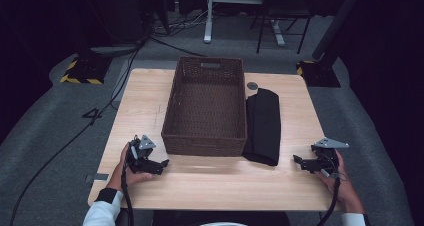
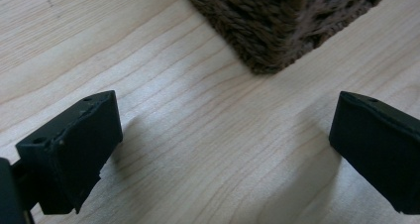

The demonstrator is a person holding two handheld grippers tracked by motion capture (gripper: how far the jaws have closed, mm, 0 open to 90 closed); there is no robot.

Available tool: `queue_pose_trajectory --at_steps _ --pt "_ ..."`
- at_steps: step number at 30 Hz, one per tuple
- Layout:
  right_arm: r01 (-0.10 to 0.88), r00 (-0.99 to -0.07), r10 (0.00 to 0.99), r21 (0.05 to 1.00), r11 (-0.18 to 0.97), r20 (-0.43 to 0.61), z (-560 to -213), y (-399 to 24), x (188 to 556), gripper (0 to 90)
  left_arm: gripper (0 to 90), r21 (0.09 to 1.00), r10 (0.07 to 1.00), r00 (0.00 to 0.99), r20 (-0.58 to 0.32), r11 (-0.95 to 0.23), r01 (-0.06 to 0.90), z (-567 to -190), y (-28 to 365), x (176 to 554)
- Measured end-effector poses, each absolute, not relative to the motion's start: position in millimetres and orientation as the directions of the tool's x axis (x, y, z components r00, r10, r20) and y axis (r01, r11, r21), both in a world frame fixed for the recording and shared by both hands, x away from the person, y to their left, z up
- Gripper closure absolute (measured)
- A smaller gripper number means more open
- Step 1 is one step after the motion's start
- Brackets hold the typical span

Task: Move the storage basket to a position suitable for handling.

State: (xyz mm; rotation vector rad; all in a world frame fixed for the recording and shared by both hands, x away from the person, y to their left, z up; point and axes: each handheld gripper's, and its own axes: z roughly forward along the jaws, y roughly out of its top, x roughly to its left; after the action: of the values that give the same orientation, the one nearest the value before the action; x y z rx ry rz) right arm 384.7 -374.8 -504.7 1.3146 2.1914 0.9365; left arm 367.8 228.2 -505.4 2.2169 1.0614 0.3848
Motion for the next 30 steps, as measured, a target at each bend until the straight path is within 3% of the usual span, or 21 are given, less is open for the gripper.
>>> queue_pose_trajectory --at_steps 7,10,14,21,30 --pt "0.595 -0.486 0.874 0.727 0.343 -0.015 -505 -377 385 9.0 0.5 0.663 0.773 0.634 -0.016 -0.466 0.585 -506 227 365" --pt "0.574 -0.501 0.865 0.740 0.350 -0.021 -504 -375 387 17.7 0.5 0.662 0.777 0.629 -0.019 -0.461 0.590 -506 227 364" --pt "0.573 -0.503 0.865 0.749 0.333 0.000 -497 -368 394 21.4 1.1 0.665 0.782 0.623 -0.015 -0.458 0.591 -506 226 361" --pt "0.537 -0.543 0.838 0.790 0.297 0.055 -471 -337 420 21.1 1.0 0.665 0.780 0.626 -0.015 -0.460 0.589 -506 226 362" --pt "0.557 -0.570 0.820 0.761 0.333 0.058 -469 -293 449 18.2 1.1 0.664 0.777 0.630 -0.016 -0.463 0.587 -506 226 361"
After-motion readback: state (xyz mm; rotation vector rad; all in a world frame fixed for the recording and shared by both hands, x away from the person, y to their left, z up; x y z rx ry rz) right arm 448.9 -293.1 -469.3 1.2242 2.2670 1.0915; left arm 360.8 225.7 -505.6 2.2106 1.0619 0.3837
